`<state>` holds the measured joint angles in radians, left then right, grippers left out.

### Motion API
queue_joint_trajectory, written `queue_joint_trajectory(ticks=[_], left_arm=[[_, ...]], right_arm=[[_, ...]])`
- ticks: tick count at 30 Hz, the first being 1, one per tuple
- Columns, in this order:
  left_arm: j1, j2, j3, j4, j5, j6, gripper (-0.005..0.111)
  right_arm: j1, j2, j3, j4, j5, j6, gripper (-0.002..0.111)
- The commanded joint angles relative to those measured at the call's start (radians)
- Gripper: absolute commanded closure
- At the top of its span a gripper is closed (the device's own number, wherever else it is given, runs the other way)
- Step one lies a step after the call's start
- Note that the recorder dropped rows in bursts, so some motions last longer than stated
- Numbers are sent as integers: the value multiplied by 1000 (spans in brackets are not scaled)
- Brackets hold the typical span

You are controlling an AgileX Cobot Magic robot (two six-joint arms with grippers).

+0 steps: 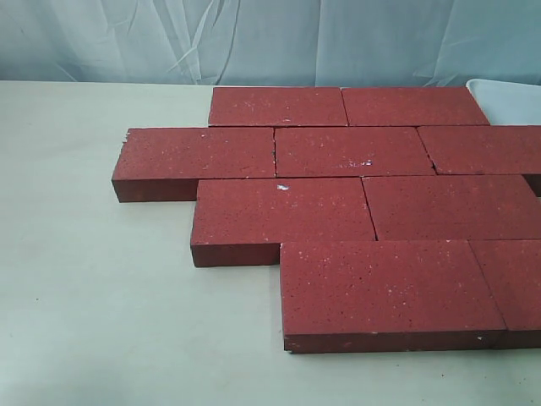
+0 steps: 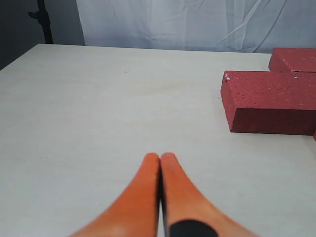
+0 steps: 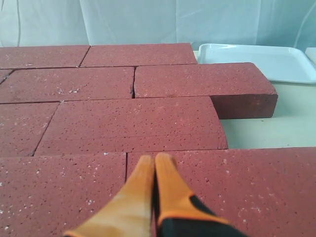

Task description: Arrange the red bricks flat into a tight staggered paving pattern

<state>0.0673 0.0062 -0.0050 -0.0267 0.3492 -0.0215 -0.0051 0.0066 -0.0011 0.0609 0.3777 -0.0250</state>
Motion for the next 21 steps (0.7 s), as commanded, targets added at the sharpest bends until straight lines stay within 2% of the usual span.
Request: queue_joint_trajectory(ticks=[1,6,14,21], left_arm=[[1,-6,5,1,-14,-3,107],[1,-6,5,1,-29,-3,107],[1,-6,5,1,-174,-3,107],[1,-6,5,1,-178,-1,107]], right_arm=[[-5,-7,1,1,-11,0,109],[-5,-7,1,1,-11,0,109],[-5,-7,1,1,-11,0,109],[-5,-7,1,1,-14,0,109]])
